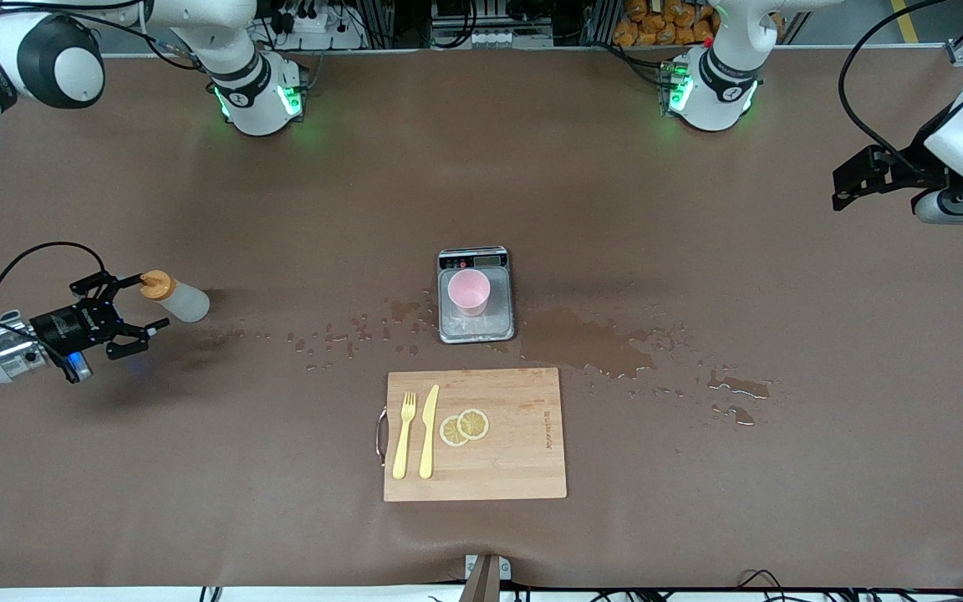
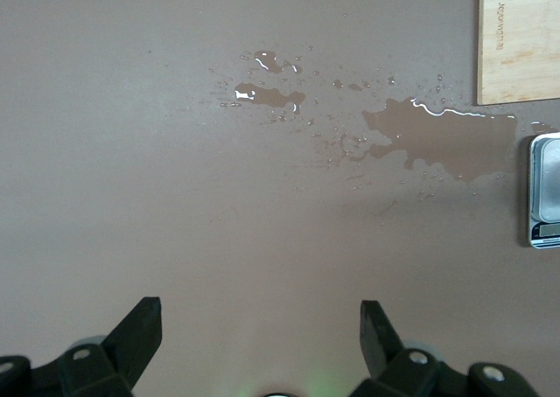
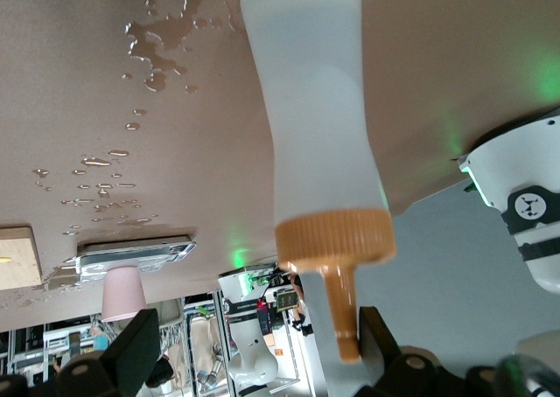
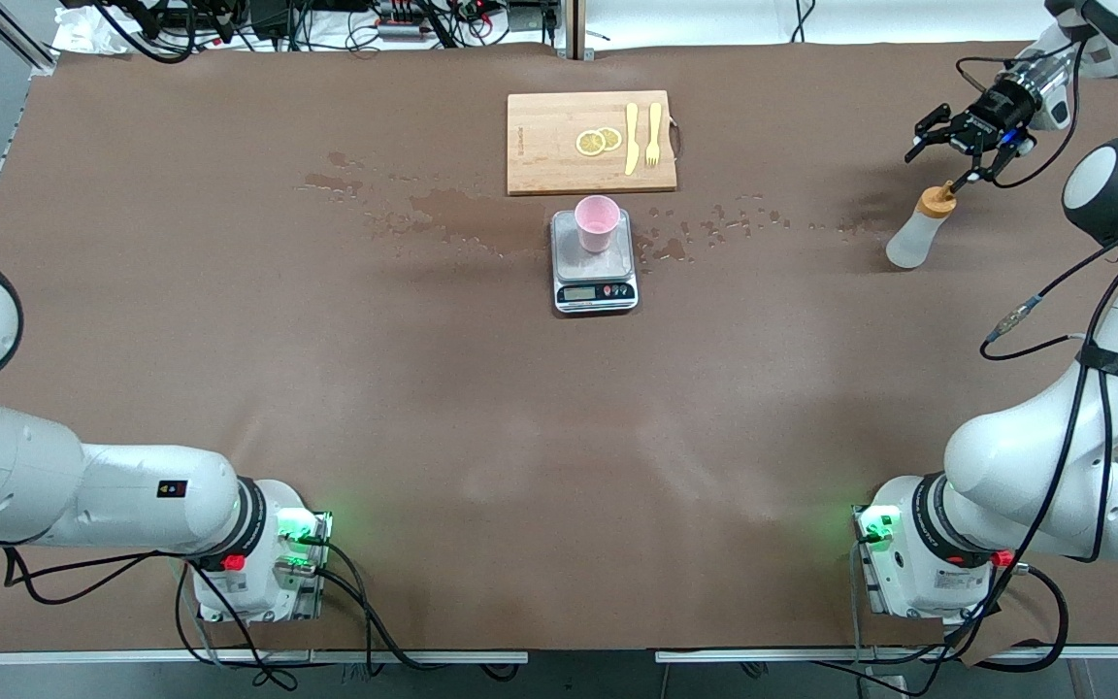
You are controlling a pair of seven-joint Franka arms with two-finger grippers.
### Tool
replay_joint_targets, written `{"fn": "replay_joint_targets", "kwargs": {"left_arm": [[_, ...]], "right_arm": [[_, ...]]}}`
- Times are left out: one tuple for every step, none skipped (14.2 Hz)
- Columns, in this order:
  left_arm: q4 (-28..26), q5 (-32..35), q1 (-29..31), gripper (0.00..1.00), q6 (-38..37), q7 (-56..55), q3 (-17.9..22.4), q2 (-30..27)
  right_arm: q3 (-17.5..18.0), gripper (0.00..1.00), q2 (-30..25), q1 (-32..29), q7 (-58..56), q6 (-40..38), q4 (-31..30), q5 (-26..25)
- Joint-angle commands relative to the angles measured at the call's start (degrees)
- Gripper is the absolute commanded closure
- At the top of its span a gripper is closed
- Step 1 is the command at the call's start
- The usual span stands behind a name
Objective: Add sauce to pink cup with both arms
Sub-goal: 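Set the bottle upright on the table and open the right gripper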
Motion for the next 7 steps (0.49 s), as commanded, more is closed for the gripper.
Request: {"fn": "replay_joint_targets", "kwargs": {"left_arm": [[0.6, -0.4, 0.4, 0.00, -0.2, 0.2, -0.1, 0.2], [0.6, -0.4, 0.4, 0.00, -0.2, 0.2, -0.1, 0.2], [0.6, -0.4, 0.4, 0.00, -0.2, 0.2, -0.1, 0.2], [0.6, -0.4, 0.4, 0.00, -0.2, 0.2, -0.1, 0.2], [0.6, -0.4, 0.4, 0.00, -0.2, 0.2, -0.1, 0.2], [0.6, -0.4, 0.4, 0.00, -0.2, 0.3, -0.1, 0.2], [0.6, -0.4, 0.4, 0.00, -0.2, 0.2, -0.1, 0.2]], "right_arm": [[0.1, 0.00, -1.8, 1.8, 2.1, -0.8, 1.5, -3.1], [-0.2, 0.00, -2.4, 3.5, 2.6, -0.8, 1.9, -4.2], [-0.2, 0.00, -2.9, 4.4, 3.5, -0.7, 2.3, -5.2], [-0.1, 0.00, -3.0, 4.7, 3.9, -0.7, 2.6, -5.7], [-0.2, 0.00, -3.1, 5.3, 3.9, -0.8, 3.1, -5.8], [-0.5, 0.00, -3.7, 6.5, 3.9, -0.7, 3.2, -6.0], [-2.4, 0.00, -4.7, 9.4, 3.9, -0.7, 3.2, -7.4]]}}
